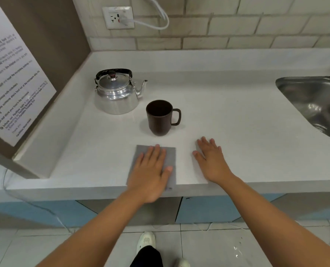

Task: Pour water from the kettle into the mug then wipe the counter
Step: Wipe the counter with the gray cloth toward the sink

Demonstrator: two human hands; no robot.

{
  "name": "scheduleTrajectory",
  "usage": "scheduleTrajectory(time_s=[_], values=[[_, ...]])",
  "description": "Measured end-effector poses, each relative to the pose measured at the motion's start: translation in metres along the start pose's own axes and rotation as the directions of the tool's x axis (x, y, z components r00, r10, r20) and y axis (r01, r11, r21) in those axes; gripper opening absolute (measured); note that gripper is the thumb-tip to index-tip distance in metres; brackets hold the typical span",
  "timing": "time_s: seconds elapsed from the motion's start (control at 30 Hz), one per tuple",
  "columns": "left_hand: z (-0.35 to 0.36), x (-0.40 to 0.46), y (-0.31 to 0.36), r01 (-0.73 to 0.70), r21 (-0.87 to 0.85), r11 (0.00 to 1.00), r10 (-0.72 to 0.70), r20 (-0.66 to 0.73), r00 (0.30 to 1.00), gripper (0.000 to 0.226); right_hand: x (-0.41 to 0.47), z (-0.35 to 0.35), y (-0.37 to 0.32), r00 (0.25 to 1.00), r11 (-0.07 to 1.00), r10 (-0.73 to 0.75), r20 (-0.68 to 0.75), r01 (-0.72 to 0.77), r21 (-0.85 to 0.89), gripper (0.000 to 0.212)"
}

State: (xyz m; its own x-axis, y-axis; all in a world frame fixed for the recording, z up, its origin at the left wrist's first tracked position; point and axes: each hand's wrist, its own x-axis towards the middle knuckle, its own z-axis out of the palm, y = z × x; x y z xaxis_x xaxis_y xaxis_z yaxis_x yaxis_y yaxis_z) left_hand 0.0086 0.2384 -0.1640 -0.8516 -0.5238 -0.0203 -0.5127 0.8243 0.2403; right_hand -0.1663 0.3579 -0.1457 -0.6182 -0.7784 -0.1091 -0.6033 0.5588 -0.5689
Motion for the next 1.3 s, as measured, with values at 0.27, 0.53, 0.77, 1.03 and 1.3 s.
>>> scheduleTrajectory(time_s=[0.27,0.53,0.77,1.03,1.3], values=[[-0.017,0.043,0.087,-0.058,-0.775,0.63,0.221,0.107,0.969,0.041,-0.03,-0.01,-0.009,0.963,0.922,0.049,-0.263,0.058,0.383,0.035],[-0.021,0.031,-0.008,-0.081,-0.483,0.872,-0.018,-0.197,0.98,0.032,-0.016,0.017,0.004,0.995,0.974,-0.095,-0.043,0.084,-0.211,0.057],[-0.01,0.028,-0.043,0.042,-0.195,0.98,-0.077,-0.175,0.982,0.056,0.089,-0.013,0.023,0.999,0.904,-0.022,0.044,0.039,-0.427,0.058],[-0.004,0.03,-0.046,0.038,-0.171,0.985,-0.069,-0.179,0.981,0.058,0.129,-0.013,0.023,0.986,0.908,-0.128,0.11,0.161,-0.386,0.06],[-0.007,0.029,-0.043,0.042,-0.166,0.985,-0.071,-0.17,0.983,0.058,0.061,-0.012,0.03,0.951,0.887,-0.235,0.2,0.294,-0.357,0.06]])
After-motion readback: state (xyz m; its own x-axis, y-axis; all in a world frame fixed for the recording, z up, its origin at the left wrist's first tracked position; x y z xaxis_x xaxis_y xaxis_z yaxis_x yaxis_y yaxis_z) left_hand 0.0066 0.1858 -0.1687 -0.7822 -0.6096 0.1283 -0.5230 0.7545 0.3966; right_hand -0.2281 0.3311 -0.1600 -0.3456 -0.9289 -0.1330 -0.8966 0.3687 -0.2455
